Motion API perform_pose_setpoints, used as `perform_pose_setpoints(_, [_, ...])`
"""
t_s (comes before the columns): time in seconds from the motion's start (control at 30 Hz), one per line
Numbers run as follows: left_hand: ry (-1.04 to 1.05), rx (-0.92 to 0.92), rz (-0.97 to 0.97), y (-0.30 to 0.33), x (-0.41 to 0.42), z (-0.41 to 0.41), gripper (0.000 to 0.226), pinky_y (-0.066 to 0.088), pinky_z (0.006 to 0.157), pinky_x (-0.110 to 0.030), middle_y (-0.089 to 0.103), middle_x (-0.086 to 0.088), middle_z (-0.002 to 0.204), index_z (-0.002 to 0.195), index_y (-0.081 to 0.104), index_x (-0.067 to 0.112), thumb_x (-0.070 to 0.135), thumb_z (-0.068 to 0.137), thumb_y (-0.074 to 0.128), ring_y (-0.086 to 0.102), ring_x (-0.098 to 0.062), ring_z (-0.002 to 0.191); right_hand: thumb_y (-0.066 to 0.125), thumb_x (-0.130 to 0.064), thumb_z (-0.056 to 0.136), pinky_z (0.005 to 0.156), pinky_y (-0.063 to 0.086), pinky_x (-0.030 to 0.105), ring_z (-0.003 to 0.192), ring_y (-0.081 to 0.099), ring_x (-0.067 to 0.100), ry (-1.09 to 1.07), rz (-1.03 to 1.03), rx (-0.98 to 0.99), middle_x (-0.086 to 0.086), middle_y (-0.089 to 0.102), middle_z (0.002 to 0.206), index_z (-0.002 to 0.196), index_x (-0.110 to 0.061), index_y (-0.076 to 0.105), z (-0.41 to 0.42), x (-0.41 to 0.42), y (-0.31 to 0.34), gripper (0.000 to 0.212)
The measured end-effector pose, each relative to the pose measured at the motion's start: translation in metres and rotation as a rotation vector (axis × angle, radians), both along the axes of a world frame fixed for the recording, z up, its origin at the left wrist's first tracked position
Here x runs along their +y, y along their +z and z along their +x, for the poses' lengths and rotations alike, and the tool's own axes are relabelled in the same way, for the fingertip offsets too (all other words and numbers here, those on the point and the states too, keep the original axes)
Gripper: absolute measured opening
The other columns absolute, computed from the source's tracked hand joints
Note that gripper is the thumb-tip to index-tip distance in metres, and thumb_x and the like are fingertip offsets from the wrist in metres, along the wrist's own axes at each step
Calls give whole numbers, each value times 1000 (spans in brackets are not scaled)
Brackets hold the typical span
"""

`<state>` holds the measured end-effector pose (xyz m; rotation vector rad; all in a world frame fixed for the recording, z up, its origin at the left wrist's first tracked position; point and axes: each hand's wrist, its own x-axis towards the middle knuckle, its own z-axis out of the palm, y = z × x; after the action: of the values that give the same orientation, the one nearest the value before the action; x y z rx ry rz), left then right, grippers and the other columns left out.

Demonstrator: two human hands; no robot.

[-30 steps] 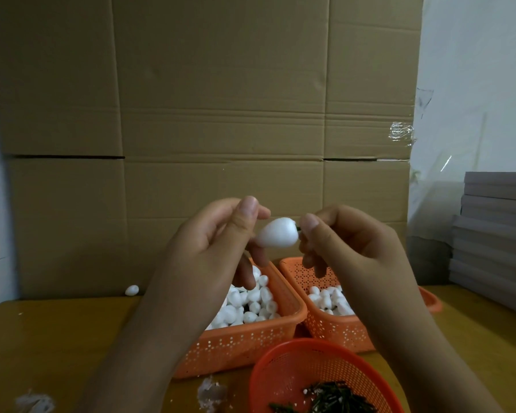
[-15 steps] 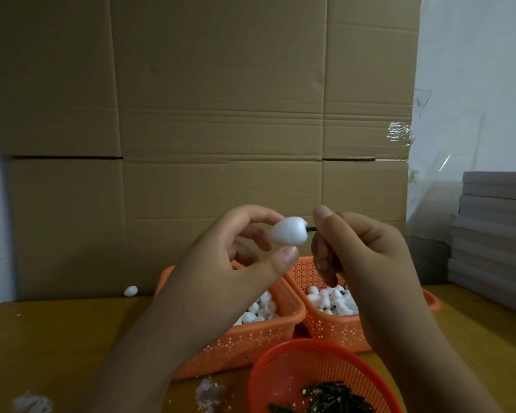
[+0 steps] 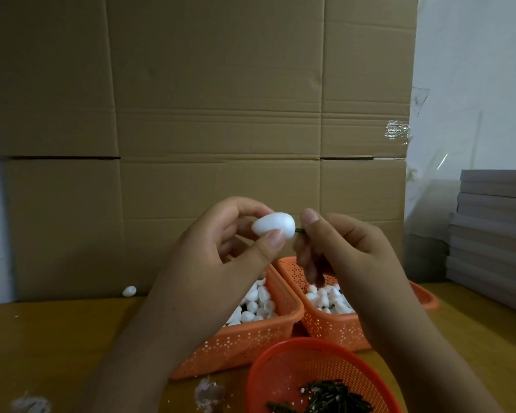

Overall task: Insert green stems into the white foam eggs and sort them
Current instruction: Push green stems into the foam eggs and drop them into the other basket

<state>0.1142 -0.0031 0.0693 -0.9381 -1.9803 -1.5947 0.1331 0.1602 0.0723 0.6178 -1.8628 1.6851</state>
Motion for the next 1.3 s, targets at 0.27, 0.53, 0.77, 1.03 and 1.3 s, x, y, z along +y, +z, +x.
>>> perform_pose_setpoints(0.27, [66,-46,63,1,0,0,31,45,55,-10,69,9,72,85,71,33,58,77,56,62,-2,56,67,-32,73,56,48,16,57,60,4,6,74,9,-3,66,64,83,-15,71,1,5,2,20])
perform_pose_setpoints(0.53, [174,-41,247,5,-6,-1,33,47,59,-26,70,9,75,90,65,32,57,75,49,61,-5,54,57,-47,76,46,42,11,44,52,0,-279,533,-149,-5,62,52,63,-11,65,-21,54,0,39])
perform_pose_setpoints(0.77, [212,-16,279,5,-9,-3,19,47,51,-13,69,8,71,87,66,31,36,95,50,59,-4,51,60,-36,91,56,55,21,58,64,5,-508,919,-403,-5,68,65,78,-24,68,-53,73,-23,19])
perform_pose_setpoints(1.03, [230,14,305,6,-11,-2,18,47,50,-12,69,10,70,89,66,27,29,97,50,58,-2,50,56,-38,92,69,52,29,81,58,8,-903,711,-176,-5,67,107,117,-25,63,-68,88,-33,28])
perform_pose_setpoints(1.3, [247,54,466,13,-24,2,28,46,47,-13,65,8,62,80,68,31,20,99,50,54,-2,46,60,-31,91,71,55,20,74,63,-7,-445,709,-185,-26,66,76,79,-44,61,-69,47,-41,17])
